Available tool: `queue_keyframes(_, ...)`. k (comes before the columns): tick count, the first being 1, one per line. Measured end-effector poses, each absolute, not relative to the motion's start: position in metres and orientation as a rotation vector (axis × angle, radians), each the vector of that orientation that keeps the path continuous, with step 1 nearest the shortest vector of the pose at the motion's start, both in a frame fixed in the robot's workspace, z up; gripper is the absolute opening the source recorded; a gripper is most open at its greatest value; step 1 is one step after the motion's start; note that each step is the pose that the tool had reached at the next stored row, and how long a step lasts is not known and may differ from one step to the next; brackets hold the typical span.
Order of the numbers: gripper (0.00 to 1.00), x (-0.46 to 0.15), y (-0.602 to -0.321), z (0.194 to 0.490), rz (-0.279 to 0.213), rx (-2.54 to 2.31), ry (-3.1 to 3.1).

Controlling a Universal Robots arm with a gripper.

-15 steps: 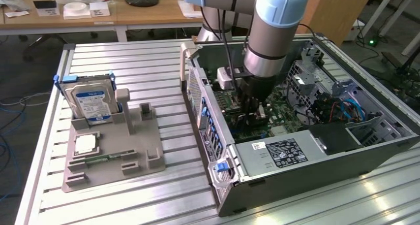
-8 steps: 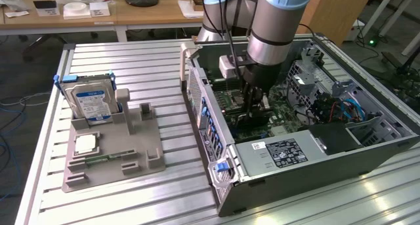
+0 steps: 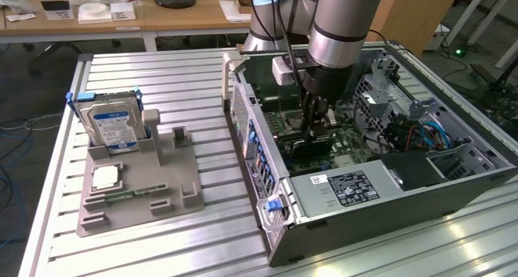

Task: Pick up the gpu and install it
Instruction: 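Insert the gpu into the slot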

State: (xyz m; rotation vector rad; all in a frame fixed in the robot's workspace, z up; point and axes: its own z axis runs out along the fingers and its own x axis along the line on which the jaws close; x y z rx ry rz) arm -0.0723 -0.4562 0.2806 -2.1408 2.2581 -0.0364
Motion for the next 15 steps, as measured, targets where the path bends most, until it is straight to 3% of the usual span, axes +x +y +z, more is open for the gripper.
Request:
queue_keyframes(2,0.21,-0.0723,-0.4562,0.2806,-0.036,-2.141,2.258)
queue_keyframes(4,0.21,-0.0723,-0.4562,0.2807,-0.036,-2.141,2.258)
queue_keyframes(6,0.1,-0.0723,-0.4562,0.2807,-0.036,-2.141,2.258)
queue_keyframes(15,0.11,-0.0723,-0.4562,0.2809,-0.036,-2.141,2.258)
